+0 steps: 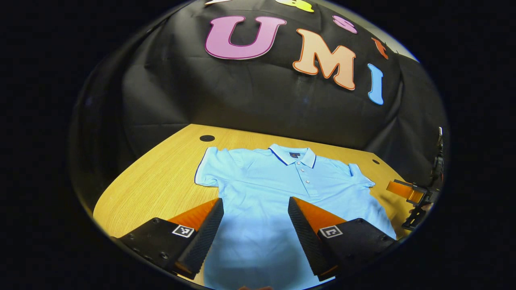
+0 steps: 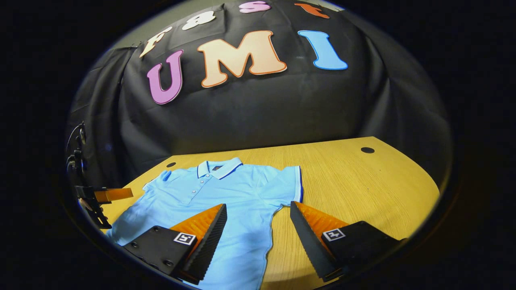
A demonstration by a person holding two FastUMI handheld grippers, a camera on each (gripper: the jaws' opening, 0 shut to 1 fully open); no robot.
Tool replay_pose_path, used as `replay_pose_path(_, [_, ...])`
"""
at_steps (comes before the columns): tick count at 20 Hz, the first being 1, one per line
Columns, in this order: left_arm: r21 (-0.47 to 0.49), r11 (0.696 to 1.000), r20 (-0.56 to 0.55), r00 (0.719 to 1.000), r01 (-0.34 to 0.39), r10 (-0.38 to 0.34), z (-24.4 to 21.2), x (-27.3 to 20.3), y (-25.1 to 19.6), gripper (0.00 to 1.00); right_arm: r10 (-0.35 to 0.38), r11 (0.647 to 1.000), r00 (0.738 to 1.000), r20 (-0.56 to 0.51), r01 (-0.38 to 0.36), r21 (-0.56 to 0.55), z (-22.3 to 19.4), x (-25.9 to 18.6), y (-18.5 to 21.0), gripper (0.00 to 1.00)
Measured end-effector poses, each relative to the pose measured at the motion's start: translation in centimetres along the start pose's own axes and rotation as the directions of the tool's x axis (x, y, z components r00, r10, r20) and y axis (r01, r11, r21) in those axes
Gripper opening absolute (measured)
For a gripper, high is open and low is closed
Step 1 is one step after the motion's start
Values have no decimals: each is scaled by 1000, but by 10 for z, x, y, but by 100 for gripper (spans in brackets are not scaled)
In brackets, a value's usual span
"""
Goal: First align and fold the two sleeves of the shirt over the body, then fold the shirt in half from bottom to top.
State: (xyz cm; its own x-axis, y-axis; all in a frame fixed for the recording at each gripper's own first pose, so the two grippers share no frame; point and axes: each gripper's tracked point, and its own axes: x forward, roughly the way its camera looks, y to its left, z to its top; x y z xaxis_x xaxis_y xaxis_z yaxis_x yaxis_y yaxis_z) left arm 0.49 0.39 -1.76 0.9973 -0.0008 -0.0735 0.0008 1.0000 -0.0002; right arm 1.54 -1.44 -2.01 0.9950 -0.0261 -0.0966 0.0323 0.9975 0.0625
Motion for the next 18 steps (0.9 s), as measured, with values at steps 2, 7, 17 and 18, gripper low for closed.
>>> replay_pose_path(2, [2, 1000, -10, 1000, 0, 0, -2, 1, 0, 96, -5, 1000, 1000, -13, 4, -25, 3, 5, -2, 95])
replay_pose_path(7, [2, 1000, -7, 1000, 15, -15, 0, 0, -3, 96, -17, 995, 999, -47, 12, -102, 21, 26, -9, 98])
replay_pose_path(17, [-1, 1000, 1, 1000, -7, 7, -1, -1, 1, 96, -103, 984, 972, -212, 69, -162, 19, 116, -53, 98])
replay_pose_path(18, [1, 1000, 1, 1000, -10, 10, -2, -1, 2, 96, -111, 984, 966, -235, 75, -160, 15, 123, -57, 95])
